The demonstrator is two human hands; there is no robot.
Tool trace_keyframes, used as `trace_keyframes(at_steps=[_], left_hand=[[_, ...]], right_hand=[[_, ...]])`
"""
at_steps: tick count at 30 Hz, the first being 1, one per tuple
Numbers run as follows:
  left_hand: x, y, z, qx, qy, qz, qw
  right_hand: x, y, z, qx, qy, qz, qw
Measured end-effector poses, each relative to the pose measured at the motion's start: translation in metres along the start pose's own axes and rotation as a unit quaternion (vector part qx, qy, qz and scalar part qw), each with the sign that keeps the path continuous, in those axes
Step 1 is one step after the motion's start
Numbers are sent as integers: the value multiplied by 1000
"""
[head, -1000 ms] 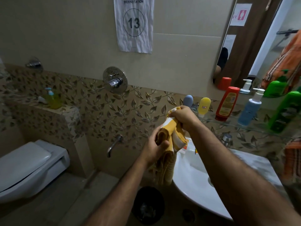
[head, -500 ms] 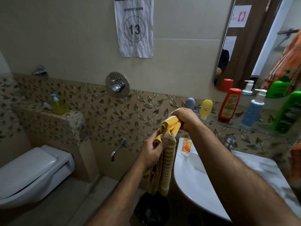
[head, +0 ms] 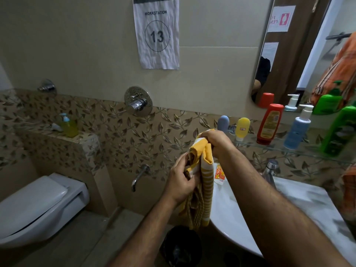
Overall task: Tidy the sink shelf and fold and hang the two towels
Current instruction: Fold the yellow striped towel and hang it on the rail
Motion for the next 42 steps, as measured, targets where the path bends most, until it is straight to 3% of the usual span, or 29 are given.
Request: trace_keyframes(at_steps=[7,11,15,19,23,30,33,37,42], left_hand=[[-2,12,11,-32,-21,131,991],[-15,23,15,-68,-80,211,972],[-29,29,6,-98,-145,250,952],[-35,25,-2,-141,-205,249,936],[-49,24,-4,-150,-191,230,942],[-106,9,-5,-158,-46,282,945],[-124,3,-7,-180,10,289,940],[-144,5,-8,-196,7,269,943],[-147,9,1,-229,-150,228,934]], right_hand=[[7,-3,7,-8,118,-27,993],[19,-22,15,-73,229,-133,961],[25,-55,35,-167,71,-152,972],[31,-75,50,-217,-25,-195,956],[31,-69,55,-255,-118,-78,957],[-12,-37,30,-186,-208,52,959],[-30,-31,13,-179,-174,46,967],[-52,-29,-11,-183,-134,23,974],[-68,-23,-26,-190,-45,-13,981]])
Point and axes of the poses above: each hand's wrist, its own y-axis towards the middle knuckle, its own x-axis out of the palm, z = x × y, the point moved 2 cm from there along y, towards the middle knuckle, and after that the axes turned 10 degrees about -z, right-handed, at the moved point
